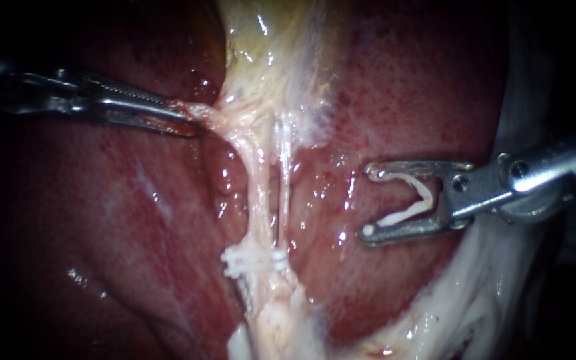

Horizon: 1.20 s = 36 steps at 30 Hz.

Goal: Clipping third clip left tube

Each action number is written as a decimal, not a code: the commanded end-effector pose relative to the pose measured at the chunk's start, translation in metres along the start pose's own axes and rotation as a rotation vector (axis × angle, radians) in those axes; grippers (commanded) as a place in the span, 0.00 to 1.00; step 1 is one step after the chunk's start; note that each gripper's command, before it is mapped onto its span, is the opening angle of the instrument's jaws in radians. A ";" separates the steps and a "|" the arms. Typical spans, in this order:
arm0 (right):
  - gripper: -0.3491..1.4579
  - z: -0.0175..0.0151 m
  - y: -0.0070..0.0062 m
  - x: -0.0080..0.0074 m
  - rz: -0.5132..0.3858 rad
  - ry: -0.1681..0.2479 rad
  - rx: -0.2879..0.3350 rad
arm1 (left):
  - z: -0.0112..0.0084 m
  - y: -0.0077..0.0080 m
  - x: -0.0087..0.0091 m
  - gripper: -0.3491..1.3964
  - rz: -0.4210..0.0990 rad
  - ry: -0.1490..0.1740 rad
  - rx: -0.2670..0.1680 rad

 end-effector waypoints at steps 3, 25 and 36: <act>0.47 0.0000 0.0000 0.0000 0.000 0.000 0.001 | -0.0010 0.0002 0.0007 0.00 -0.004 0.000 -0.006; 0.47 0.0016 -0.0001 0.0010 -0.009 0.008 0.060 | -0.0111 0.0009 0.0060 0.00 0.017 0.058 0.049; 0.47 0.0077 -0.0007 0.0037 0.120 0.068 0.137 | -0.0105 0.0014 0.0059 0.00 0.022 0.059 0.060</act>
